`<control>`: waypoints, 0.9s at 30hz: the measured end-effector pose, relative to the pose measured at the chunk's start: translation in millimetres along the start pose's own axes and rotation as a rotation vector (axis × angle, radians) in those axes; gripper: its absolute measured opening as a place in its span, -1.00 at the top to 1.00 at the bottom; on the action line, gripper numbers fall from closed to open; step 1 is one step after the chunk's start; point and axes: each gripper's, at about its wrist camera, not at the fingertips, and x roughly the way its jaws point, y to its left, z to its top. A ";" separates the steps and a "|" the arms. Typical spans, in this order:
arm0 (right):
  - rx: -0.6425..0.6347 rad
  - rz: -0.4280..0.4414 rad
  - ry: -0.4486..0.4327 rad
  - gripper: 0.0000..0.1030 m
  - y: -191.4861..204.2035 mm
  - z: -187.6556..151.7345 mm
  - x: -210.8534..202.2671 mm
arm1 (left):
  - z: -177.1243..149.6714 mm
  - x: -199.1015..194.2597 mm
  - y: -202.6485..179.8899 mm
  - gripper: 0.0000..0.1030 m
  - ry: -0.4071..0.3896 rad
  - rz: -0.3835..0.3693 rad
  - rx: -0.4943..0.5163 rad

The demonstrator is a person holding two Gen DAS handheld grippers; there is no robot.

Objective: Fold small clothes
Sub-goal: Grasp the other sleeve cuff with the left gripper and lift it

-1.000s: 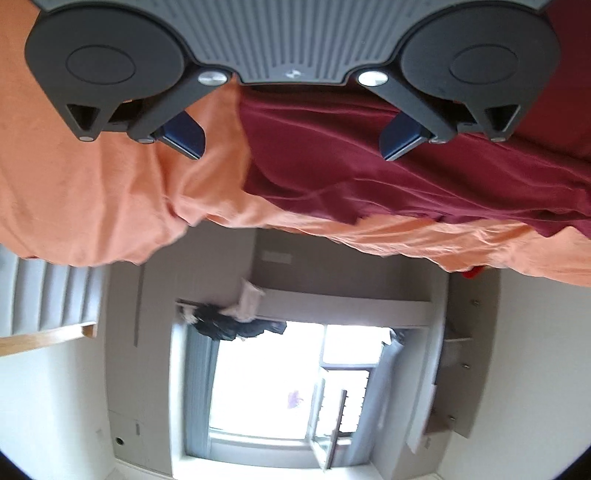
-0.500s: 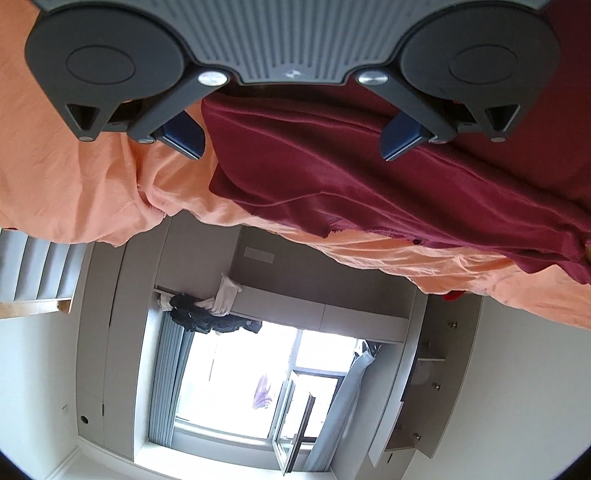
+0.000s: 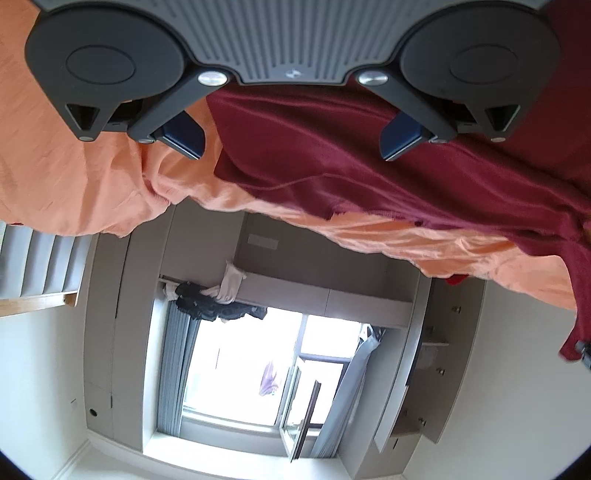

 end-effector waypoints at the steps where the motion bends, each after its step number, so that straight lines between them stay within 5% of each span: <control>1: 0.003 -0.001 -0.003 -1.00 -0.9 0.8 -1.3 | 5.0 -10.7 -16.1 0.90 -0.012 -0.060 0.013; 7: 0.017 -0.008 -0.020 -1.00 -5.5 5.3 -8.1 | 0.5 -72.7 -102.2 0.89 -0.050 -0.365 0.115; 15: 0.034 -0.011 -0.024 -1.00 -8.6 7.8 -13.7 | -78.3 -135.8 -192.3 0.89 0.056 -0.705 0.215; 23: 0.068 -0.007 -0.012 -1.00 -14.7 10.0 -14.5 | -165.9 -145.4 -215.7 0.85 0.273 -0.859 0.335; 27: 0.069 0.019 0.000 -1.00 -10.6 10.2 -13.2 | -184.1 -128.6 -194.8 0.58 0.408 -0.901 0.324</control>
